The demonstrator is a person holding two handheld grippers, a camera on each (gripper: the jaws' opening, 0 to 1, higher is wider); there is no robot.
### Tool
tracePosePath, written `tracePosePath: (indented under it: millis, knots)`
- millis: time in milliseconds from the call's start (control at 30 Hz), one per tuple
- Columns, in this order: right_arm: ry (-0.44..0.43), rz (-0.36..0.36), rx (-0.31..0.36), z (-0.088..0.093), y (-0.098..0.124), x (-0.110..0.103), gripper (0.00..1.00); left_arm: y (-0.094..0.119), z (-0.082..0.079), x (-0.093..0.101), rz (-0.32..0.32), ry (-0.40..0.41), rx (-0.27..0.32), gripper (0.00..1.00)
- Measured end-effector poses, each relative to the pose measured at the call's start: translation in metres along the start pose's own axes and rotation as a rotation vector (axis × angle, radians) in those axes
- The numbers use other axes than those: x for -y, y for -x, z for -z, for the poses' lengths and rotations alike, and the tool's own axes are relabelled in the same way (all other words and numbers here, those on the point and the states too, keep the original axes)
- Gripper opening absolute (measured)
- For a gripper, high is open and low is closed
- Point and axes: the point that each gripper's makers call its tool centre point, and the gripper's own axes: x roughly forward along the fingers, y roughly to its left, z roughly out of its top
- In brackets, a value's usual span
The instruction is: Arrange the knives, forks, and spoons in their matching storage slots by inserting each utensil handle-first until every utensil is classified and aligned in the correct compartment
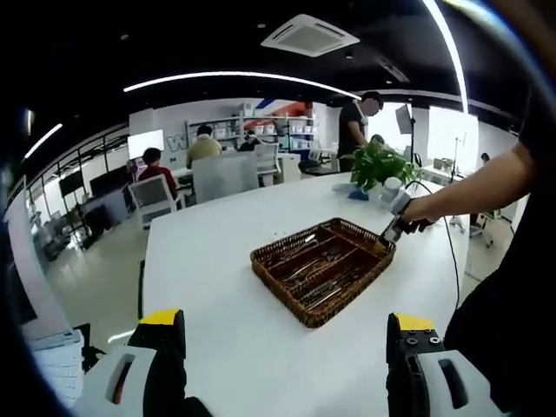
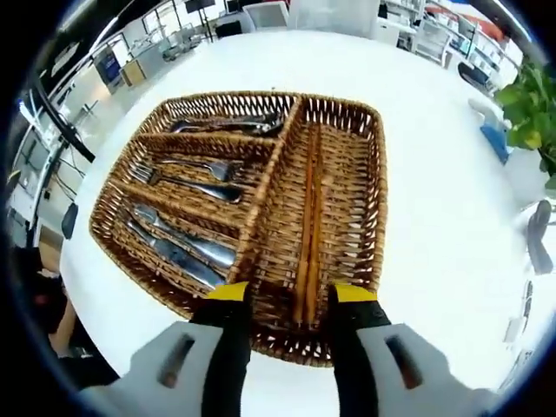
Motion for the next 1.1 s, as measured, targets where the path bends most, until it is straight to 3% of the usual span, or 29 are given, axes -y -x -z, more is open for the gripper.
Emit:
tracePosePath:
  millis: [67,267,333,400,567,733,1100]
  knots:
    - [0.028,0.017,0.026,-0.005,0.01,0.002,0.35,-0.004,-0.002,0.005,0.039,0.057,0.014,1.0]
    - [0.067,-0.052,0.157,-0.024,0.041,-0.004,0.42,-0.013,-0.011,0.003,0.061,0.018,0.029,1.0]
    - [0.118,-0.087,0.24,-0.035,0.058,-0.01,0.51,-0.015,-0.018,0.004,0.074,0.021,0.045,1.0]
    - [0.138,-0.088,0.278,-0.04,0.073,-0.009,0.58,-0.016,-0.022,0.006,0.079,0.017,0.047,1.0]
    - [0.111,-0.091,0.384,-0.052,0.106,-0.002,0.71,-0.02,-0.033,0.011,0.1,0.007,0.068,1.0]
    - [0.14,-0.096,0.486,-0.059,0.138,-0.002,0.99,-0.022,-0.037,0.016,0.113,-0.001,0.063,1.0]
    - [0.145,-0.066,0.595,-0.058,0.21,0.009,0.99,-0.022,-0.049,0.021,0.1,0.038,0.119,1.0]
